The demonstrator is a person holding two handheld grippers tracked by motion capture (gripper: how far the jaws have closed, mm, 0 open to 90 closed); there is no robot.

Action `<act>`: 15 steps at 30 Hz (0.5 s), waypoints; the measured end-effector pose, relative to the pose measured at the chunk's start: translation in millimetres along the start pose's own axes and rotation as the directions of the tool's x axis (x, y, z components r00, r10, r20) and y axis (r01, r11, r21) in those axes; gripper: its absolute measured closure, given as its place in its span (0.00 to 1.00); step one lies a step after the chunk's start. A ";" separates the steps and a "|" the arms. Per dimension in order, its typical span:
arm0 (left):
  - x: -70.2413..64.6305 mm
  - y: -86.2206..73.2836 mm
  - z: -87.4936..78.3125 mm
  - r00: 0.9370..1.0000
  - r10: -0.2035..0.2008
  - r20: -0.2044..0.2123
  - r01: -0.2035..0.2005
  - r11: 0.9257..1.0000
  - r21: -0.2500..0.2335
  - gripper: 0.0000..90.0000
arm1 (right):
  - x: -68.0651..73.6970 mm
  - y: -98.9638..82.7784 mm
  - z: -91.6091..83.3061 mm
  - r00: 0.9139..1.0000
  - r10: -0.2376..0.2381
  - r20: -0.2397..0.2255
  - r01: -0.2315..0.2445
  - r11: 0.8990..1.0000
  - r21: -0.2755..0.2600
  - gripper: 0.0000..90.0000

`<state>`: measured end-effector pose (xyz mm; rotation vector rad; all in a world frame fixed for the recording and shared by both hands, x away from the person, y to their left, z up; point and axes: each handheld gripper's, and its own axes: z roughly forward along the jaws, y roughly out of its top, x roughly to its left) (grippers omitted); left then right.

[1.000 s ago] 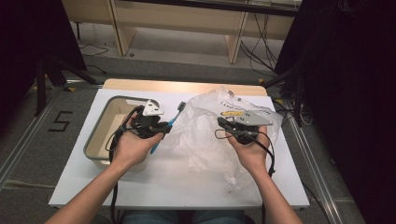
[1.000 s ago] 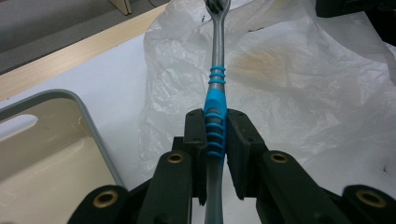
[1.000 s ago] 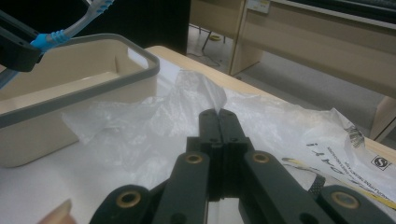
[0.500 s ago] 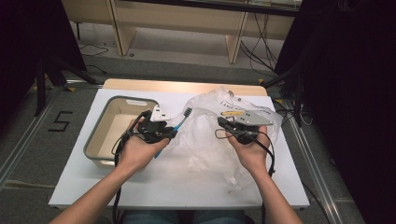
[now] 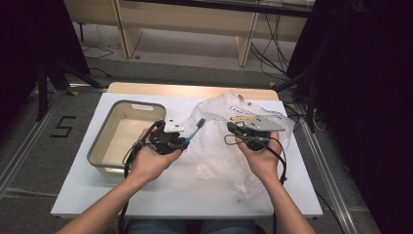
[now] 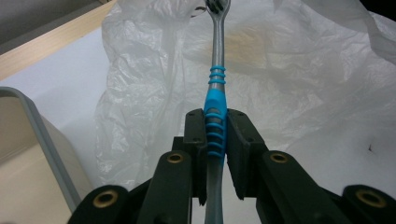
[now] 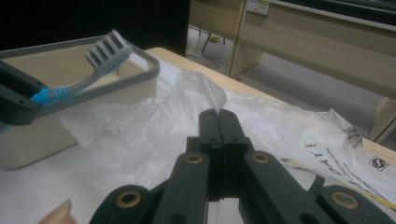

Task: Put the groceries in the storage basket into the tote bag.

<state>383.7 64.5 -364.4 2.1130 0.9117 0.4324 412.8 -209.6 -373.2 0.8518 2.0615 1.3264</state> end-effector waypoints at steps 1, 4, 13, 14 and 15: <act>-0.7 -0.3 1.0 1.000 0.006 0.002 -0.006 1.000 0.005 0.87 | 0.0 0.0 -0.1 1.000 0.000 -0.001 0.000 1.000 0.000 1.00; -4.3 -1.6 4.9 1.000 0.010 0.007 -0.010 1.000 0.014 0.87 | 0.2 0.1 -0.1 1.000 -0.001 0.000 0.001 1.000 0.001 1.00; -14.3 -3.8 16.7 0.999 0.033 0.021 -0.034 0.999 0.040 0.87 | 0.5 0.7 -0.7 1.000 0.001 0.001 -0.001 1.000 -0.002 1.00; -15.8 -4.1 17.7 0.999 0.033 0.023 -0.034 0.999 0.041 0.87 | 0.4 0.8 -0.8 1.000 0.001 -0.001 -0.001 1.000 -0.004 1.00; -17.1 -4.5 18.8 0.999 0.039 0.026 -0.040 0.998 0.043 0.87 | 0.2 0.8 -0.9 1.000 -0.001 0.000 0.001 1.000 -0.005 1.00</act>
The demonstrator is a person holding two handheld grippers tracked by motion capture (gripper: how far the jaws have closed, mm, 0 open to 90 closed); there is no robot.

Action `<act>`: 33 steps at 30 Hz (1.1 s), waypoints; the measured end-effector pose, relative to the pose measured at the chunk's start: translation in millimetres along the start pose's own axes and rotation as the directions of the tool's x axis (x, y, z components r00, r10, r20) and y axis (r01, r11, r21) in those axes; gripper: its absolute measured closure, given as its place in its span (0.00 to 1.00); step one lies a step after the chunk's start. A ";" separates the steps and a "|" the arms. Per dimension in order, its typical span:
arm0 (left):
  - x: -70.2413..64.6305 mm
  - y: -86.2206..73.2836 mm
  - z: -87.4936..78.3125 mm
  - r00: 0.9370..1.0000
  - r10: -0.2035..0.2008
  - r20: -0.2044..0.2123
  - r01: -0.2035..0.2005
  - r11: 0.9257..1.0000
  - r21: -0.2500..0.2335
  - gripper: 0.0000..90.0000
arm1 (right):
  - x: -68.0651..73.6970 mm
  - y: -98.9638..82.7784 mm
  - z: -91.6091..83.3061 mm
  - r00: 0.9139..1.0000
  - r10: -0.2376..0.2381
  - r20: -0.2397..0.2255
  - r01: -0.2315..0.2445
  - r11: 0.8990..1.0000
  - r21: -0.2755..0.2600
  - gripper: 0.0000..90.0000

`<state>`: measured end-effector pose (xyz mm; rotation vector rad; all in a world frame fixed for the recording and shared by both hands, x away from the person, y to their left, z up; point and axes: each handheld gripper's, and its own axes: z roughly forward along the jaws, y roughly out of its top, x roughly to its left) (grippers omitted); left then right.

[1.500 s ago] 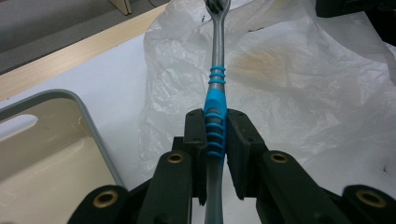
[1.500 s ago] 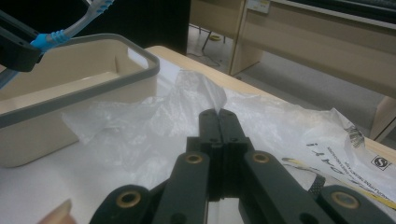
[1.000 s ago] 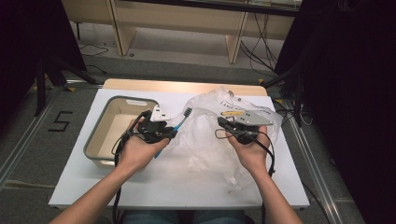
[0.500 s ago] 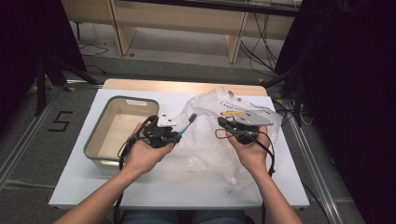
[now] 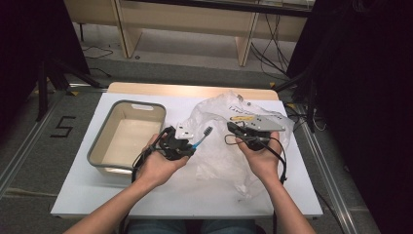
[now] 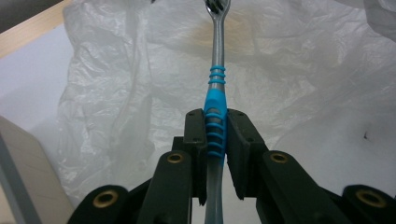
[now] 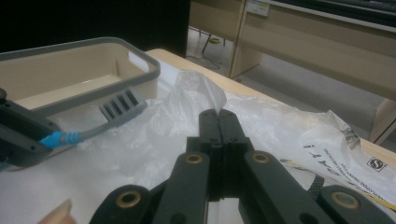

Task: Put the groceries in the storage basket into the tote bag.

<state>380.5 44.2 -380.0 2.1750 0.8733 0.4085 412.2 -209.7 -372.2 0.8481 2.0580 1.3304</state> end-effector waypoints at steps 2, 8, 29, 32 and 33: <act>-2.5 -0.8 2.8 1.000 0.004 0.007 -0.004 1.000 0.008 0.87 | 0.2 0.3 -0.3 1.000 0.000 0.000 0.000 1.000 -0.001 1.00; -6.8 -1.1 9.0 1.000 0.028 0.007 -0.028 0.999 0.022 0.87 | 0.5 1.2 -1.0 1.000 0.000 -0.001 0.000 1.000 -0.003 1.00; -21.6 2.9 42.5 0.995 0.100 -0.020 -0.098 0.992 0.075 0.87 | 3.7 4.8 -3.3 1.000 -0.007 -0.011 0.007 1.000 -0.014 1.00; -22.1 2.8 45.9 0.994 0.105 -0.028 -0.102 0.992 0.079 0.87 | 1.1 6.3 -6.0 1.000 0.003 -0.007 -0.004 1.000 -0.022 1.00; -21.9 2.6 47.1 0.994 0.102 -0.029 -0.099 0.992 0.081 0.87 | 0.7 6.4 -6.6 1.000 0.005 -0.006 -0.006 1.000 -0.023 1.00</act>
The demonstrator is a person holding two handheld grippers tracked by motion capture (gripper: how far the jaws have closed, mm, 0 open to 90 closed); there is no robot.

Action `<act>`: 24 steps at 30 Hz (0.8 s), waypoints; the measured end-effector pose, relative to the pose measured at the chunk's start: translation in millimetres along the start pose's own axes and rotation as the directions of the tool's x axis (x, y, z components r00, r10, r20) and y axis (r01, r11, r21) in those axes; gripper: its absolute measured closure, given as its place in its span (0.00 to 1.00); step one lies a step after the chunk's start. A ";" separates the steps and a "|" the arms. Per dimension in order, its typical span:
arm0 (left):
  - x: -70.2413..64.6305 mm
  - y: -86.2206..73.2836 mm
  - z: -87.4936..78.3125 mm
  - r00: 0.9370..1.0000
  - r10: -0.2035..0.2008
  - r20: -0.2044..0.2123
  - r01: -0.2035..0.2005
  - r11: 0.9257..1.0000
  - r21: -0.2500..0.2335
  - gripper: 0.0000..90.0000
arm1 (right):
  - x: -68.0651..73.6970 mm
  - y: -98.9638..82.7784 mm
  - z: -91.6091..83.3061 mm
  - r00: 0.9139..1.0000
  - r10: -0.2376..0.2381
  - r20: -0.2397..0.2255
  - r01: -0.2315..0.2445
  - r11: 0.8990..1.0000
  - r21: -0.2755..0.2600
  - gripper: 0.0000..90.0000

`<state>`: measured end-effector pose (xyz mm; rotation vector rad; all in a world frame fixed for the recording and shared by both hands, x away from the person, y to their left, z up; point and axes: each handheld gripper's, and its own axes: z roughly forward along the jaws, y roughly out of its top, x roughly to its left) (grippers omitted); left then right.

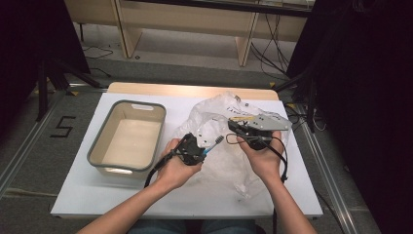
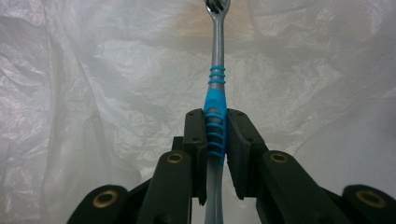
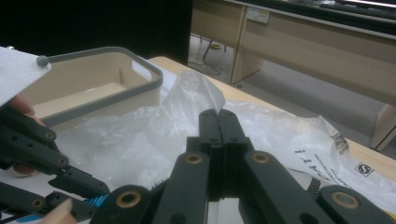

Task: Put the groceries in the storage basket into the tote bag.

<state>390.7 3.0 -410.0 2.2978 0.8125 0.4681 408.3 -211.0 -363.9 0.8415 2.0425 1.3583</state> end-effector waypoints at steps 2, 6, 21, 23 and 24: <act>0.4 0.0 1.6 1.000 -0.003 -0.002 0.003 1.000 0.005 0.87 | 0.0 -0.5 -0.2 1.000 -0.003 0.000 0.003 1.000 0.003 1.00; 1.2 0.5 5.3 1.000 -0.004 -0.012 0.004 1.000 0.012 0.87 | 1.6 -0.2 0.9 1.000 -0.006 -0.003 0.006 1.000 0.004 1.00; -6.8 7.2 26.5 0.999 0.040 -0.034 -0.041 0.999 -0.031 0.87 | 4.5 -0.7 2.9 1.000 -0.010 -0.011 0.010 1.000 0.007 1.00; -6.6 8.0 29.3 0.998 0.047 -0.035 -0.048 0.998 -0.036 0.87 | 4.1 -0.8 3.0 1.000 -0.011 -0.011 0.011 1.000 0.007 1.00; -6.4 8.5 30.4 0.998 0.055 -0.037 -0.056 0.998 -0.036 0.87 | 4.2 -0.8 2.9 1.000 -0.010 -0.011 0.010 1.000 0.007 1.00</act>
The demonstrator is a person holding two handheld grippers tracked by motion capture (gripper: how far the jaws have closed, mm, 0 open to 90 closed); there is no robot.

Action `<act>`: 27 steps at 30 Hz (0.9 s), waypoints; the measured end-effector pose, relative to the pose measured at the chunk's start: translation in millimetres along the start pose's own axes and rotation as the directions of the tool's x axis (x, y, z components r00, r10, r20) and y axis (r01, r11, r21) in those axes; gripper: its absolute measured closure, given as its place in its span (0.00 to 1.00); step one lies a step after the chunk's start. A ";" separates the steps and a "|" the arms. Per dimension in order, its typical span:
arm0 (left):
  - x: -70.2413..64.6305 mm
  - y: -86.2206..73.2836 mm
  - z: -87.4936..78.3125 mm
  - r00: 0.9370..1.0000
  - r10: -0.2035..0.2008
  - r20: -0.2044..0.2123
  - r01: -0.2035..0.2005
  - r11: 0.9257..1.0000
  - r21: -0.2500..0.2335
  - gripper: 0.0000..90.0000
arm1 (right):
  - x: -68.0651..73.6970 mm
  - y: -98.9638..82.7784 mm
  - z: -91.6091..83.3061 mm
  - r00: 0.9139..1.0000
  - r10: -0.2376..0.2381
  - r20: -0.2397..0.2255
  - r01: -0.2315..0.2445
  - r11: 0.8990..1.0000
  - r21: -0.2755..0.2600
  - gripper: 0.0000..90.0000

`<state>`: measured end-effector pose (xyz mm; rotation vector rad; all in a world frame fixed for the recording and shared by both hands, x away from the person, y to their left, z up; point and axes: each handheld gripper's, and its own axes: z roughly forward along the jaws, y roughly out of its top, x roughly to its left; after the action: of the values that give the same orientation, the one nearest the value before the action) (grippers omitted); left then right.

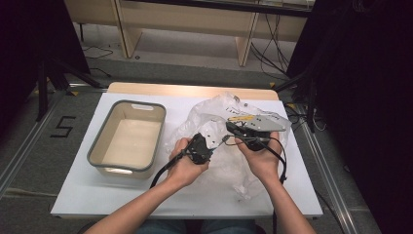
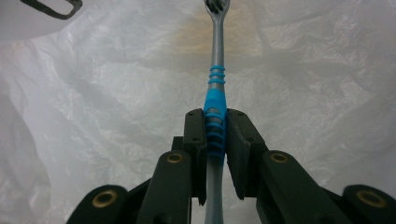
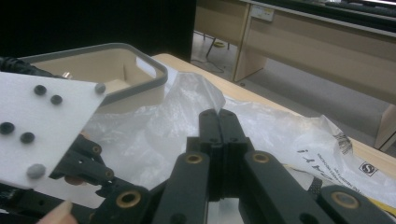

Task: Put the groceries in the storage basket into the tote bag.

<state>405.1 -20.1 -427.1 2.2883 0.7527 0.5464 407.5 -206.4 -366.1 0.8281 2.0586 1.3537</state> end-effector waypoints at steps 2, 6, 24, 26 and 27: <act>-0.1 0.8 3.4 1.000 0.007 -0.006 -0.007 1.000 -0.010 0.87 | 0.1 0.0 0.0 1.000 0.000 -0.001 0.000 1.000 0.001 1.00; -0.7 1.5 9.4 1.000 0.012 -0.015 -0.012 0.999 -0.031 0.87 | 0.3 -0.3 0.5 1.000 0.000 -0.004 0.000 1.000 0.004 1.00; -1.7 3.8 24.3 0.998 0.042 -0.037 -0.044 0.996 -0.079 0.87 | -1.6 -1.3 1.1 1.000 0.005 -0.001 -0.005 1.000 0.005 1.00; -1.3 4.1 25.2 0.997 0.055 -0.045 -0.058 0.995 -0.075 0.87 | -1.8 -1.4 1.0 1.000 0.006 0.000 -0.006 1.000 0.005 1.00; -1.7 4.1 26.5 0.998 0.052 -0.046 -0.056 0.995 -0.081 0.87 | -2.0 -1.4 1.0 1.000 0.007 -0.001 -0.007 1.000 0.005 1.00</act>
<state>420.0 -35.9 -442.9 2.2319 0.6786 0.6427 409.2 -207.7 -367.6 0.8373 2.0625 1.3530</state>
